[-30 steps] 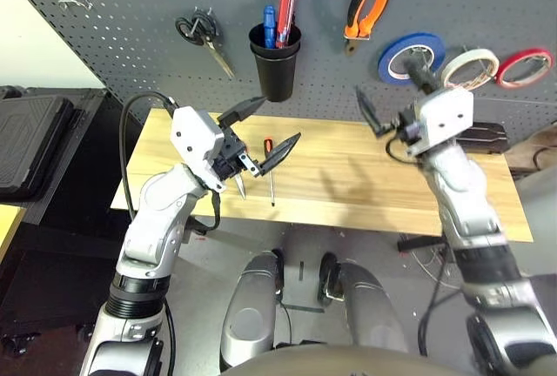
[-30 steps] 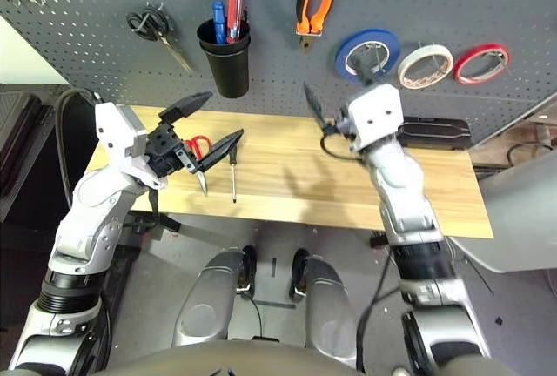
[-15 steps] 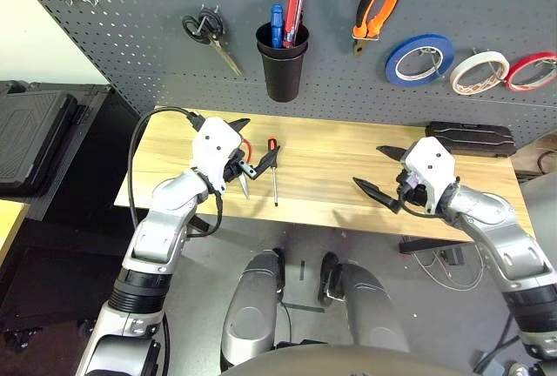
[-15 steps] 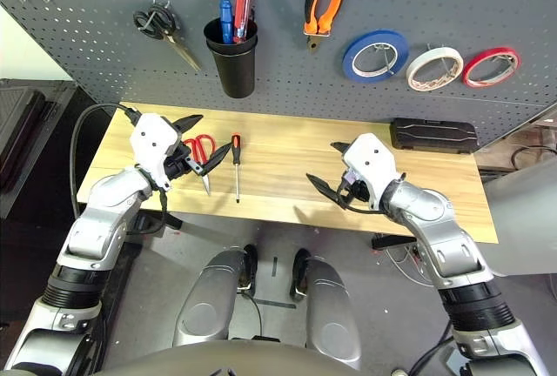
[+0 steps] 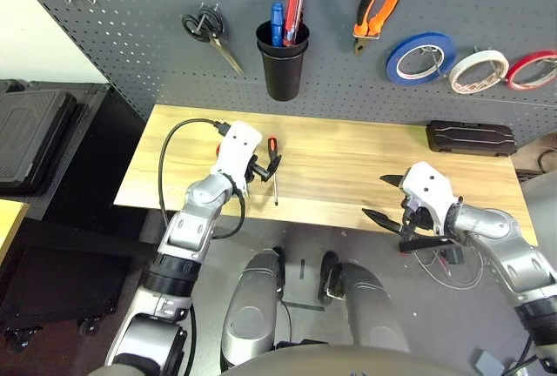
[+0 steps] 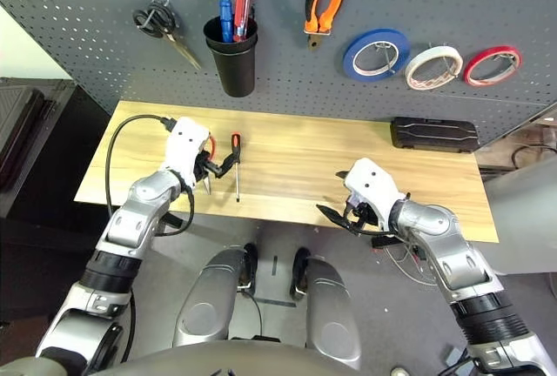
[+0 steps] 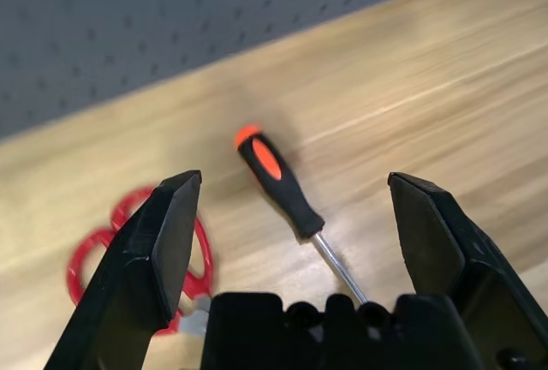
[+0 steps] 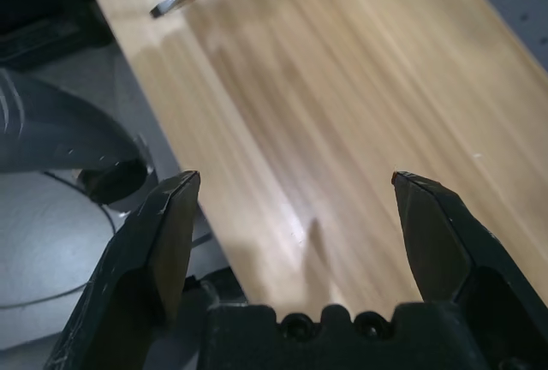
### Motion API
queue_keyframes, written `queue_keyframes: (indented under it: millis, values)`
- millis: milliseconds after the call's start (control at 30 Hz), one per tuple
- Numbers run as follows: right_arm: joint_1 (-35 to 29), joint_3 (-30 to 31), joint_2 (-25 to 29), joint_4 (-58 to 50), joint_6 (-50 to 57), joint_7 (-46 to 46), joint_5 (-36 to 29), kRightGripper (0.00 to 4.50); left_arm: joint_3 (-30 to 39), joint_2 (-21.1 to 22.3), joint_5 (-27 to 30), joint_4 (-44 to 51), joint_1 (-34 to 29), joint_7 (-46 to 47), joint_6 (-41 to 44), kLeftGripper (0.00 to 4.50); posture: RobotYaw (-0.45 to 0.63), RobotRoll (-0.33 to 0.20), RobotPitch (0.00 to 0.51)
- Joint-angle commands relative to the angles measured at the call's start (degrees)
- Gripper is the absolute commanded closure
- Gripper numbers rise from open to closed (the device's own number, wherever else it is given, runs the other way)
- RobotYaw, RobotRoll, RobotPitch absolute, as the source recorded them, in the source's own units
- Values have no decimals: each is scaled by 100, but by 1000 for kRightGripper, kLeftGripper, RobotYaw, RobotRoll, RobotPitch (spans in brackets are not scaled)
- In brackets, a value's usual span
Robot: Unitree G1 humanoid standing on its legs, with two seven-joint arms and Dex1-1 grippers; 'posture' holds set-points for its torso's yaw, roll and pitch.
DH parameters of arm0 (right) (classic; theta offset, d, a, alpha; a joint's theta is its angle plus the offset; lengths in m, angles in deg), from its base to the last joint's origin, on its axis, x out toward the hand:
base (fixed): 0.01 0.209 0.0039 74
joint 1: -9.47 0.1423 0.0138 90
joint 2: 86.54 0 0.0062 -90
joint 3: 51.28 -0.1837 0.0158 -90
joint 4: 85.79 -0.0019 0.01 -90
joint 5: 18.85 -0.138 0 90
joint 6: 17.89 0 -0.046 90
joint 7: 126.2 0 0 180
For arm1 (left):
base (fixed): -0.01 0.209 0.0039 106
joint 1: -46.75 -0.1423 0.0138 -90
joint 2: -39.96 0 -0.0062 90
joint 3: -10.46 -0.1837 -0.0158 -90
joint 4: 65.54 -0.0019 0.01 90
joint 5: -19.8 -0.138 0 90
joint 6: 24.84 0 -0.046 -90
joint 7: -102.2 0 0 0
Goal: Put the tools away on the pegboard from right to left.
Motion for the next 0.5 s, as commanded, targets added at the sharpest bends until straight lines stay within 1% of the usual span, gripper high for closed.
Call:
queue_keyframes:
  millis: [33, 167, 267, 500]
  values:
    - [-181, 114, 1, -110, 7, 13, 99, 38, 38, -213, -48, -289, 71, 276, 445, 0, 136, 0, 300]
    - [-270, 221, -15, -205, 2, 21, 197, 38, 269, -627, 31, -722, 430, 710, 980, 0, 128, 0, 314]
    - [-300, 283, -31, -267, 7, 21, 262, 38, 445, -856, 60, -985, 659, 966, 1158, 0, 121, 0, 324]
    - [-264, 383, -97, -296, 38, 75, 360, 38, 647, -1146, 78, -1554, 993, 1307, 1284, 0, 105, 0, 340]
